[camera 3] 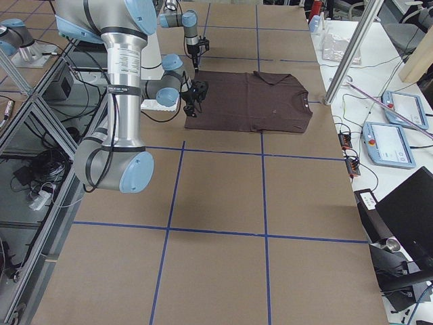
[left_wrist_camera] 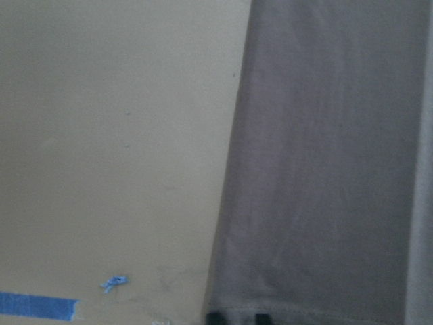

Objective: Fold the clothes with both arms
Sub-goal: 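Align both grippers at the hem corners nearest the robot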

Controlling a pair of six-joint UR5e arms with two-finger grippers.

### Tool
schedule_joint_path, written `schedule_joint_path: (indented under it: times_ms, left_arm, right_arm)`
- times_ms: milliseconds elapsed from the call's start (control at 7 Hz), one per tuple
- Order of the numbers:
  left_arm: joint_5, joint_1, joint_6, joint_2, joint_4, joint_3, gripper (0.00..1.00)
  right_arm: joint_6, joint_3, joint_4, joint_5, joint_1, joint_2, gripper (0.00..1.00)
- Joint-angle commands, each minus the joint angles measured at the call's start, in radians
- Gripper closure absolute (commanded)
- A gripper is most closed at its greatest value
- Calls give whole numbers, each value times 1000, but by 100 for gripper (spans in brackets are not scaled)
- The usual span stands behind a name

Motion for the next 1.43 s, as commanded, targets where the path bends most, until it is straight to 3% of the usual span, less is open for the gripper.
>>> schedule_joint_path:
  times_ms: [0, 429, 1286]
  left_arm:
    - [0, 0, -1, 0, 2, 0, 72]
    - [-3, -1, 6, -1, 41, -12, 65]
    - [-4, 2, 8, -7, 48, -5, 66]
  right_arm:
    - [0, 0, 0, 0, 0, 0, 7]
    - [0, 0, 0, -1, 0, 0, 7]
    - [0, 0, 0, -1, 0, 2, 6]
